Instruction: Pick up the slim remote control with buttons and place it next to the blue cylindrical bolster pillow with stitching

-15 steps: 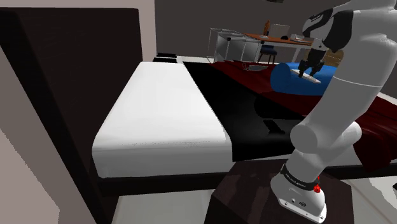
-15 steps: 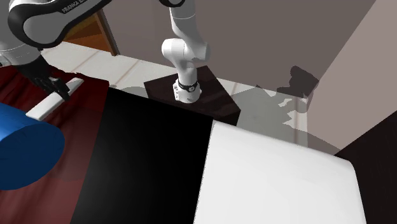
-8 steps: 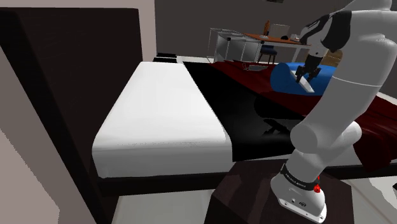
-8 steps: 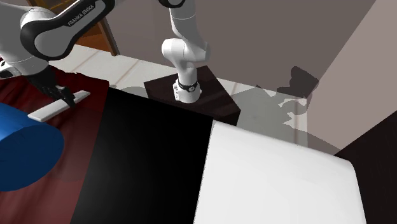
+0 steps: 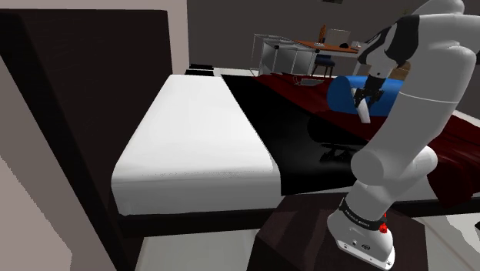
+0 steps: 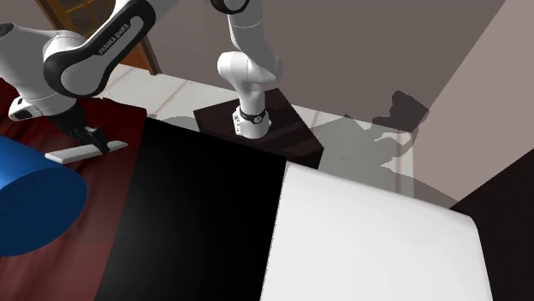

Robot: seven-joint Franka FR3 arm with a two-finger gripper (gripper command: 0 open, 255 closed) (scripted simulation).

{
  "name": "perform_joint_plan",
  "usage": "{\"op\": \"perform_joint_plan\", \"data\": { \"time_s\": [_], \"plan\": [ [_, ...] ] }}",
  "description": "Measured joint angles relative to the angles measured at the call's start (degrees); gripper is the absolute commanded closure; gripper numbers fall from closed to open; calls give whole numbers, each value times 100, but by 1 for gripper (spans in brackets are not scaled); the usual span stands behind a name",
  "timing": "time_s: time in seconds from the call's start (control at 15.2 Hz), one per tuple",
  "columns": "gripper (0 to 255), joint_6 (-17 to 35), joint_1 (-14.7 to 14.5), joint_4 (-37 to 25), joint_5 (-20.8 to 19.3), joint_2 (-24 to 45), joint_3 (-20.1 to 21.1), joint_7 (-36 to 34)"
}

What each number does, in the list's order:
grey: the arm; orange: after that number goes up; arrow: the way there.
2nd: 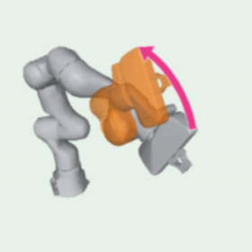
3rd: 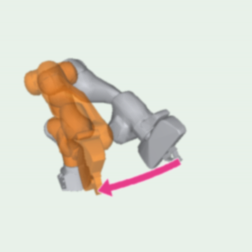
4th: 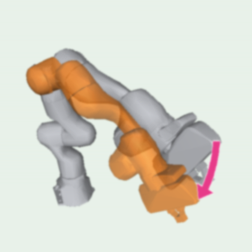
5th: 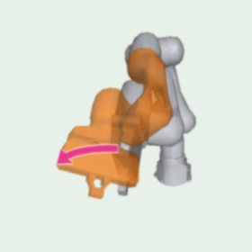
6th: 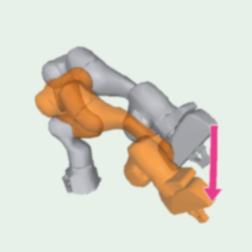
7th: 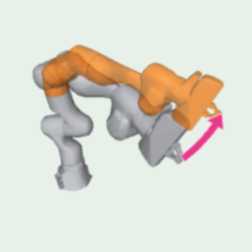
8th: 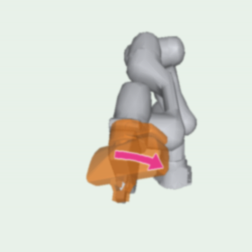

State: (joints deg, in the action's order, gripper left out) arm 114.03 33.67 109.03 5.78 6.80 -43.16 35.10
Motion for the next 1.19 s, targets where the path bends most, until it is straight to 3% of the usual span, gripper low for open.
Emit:
{"op": "perform_joint_plan", "data": {
  "time_s": [1.19],
  "plan": [
    [255,1245,138,739,597,637,156,399]
  ]
}}
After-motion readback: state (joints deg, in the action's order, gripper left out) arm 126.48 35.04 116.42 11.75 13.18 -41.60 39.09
